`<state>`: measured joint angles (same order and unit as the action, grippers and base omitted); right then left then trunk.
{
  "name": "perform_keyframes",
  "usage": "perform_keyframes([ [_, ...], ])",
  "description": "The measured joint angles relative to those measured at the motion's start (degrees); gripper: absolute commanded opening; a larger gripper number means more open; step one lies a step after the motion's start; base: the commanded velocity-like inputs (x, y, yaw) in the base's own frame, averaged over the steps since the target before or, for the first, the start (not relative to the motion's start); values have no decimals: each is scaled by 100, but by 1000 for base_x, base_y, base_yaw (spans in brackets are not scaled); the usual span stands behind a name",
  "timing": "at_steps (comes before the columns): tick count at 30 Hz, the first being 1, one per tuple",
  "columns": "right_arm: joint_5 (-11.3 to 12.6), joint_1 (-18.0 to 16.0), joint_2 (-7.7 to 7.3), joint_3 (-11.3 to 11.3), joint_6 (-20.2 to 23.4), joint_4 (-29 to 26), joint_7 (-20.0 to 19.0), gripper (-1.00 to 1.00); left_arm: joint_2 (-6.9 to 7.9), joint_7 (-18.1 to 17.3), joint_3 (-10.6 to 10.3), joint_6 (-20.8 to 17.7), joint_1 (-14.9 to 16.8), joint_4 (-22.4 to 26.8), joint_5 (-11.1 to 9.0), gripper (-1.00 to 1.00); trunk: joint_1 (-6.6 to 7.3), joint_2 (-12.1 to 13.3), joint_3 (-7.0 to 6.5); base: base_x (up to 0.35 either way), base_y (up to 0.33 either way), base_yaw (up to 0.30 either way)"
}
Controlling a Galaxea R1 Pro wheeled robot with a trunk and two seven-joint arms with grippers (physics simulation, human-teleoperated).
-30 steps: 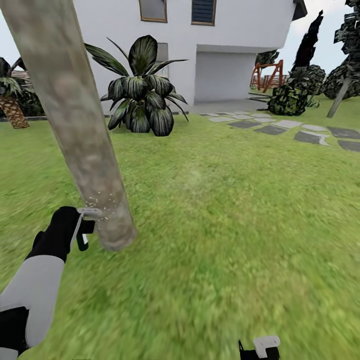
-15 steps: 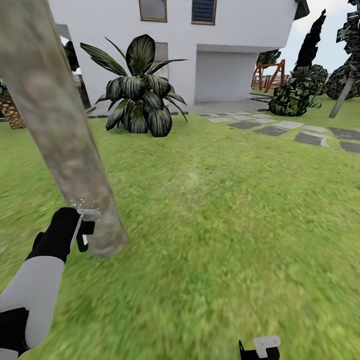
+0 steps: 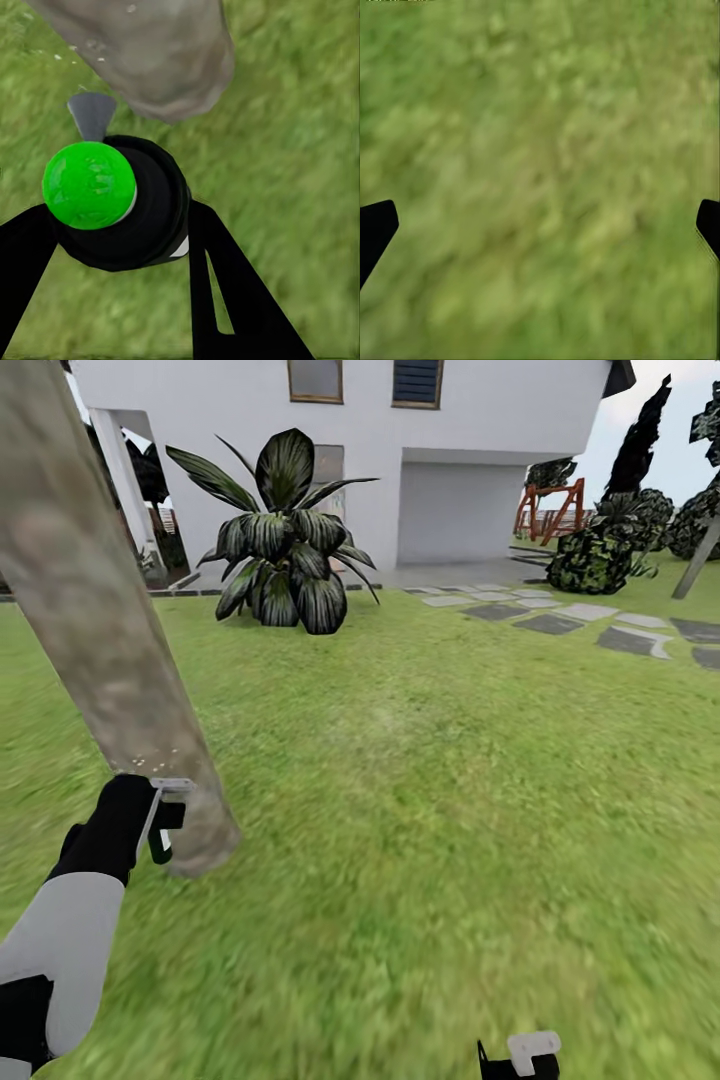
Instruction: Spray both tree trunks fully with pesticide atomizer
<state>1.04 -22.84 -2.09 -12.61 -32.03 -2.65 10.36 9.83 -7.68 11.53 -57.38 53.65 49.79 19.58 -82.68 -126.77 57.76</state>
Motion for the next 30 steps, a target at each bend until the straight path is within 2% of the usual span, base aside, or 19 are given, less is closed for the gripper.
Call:
perform_keyframes([
  [1, 0, 0, 2, 0, 0, 1, 0, 100, 11, 0, 1, 0, 0, 0, 6, -100, 0, 0, 0, 83, -269, 275],
  [3, 0, 0, 2, 0, 0, 1, 0, 100, 125, 2, 171, 2, -8, 4, 50, -100, 1, 0, 0, 111, -269, 277],
  [6, 0, 0, 4, 0, 0, 1, 0, 100, 171, 0, 268, 0, -17, 3, 2, -100, 1, 0, 0, 165, -247, 277],
  [11, 0, 0, 8, 0, 1, 0, -1, 100, 95, 0, 230, -1, -17, -1, -5, -100, 2, 0, 0, 242, -182, 245],
  [21, 0, 2, 7, 0, 1, -2, 1, 100, 92, 1, 234, 1, 0, -2, -1, -100, 2, 0, 0, 260, -162, 9],
  [30, -1, 0, 8, 0, 0, 1, 0, 100, 93, 0, 235, 0, 3, 0, -2, -100, 0, 0, 0, 65, -259, 200],
])
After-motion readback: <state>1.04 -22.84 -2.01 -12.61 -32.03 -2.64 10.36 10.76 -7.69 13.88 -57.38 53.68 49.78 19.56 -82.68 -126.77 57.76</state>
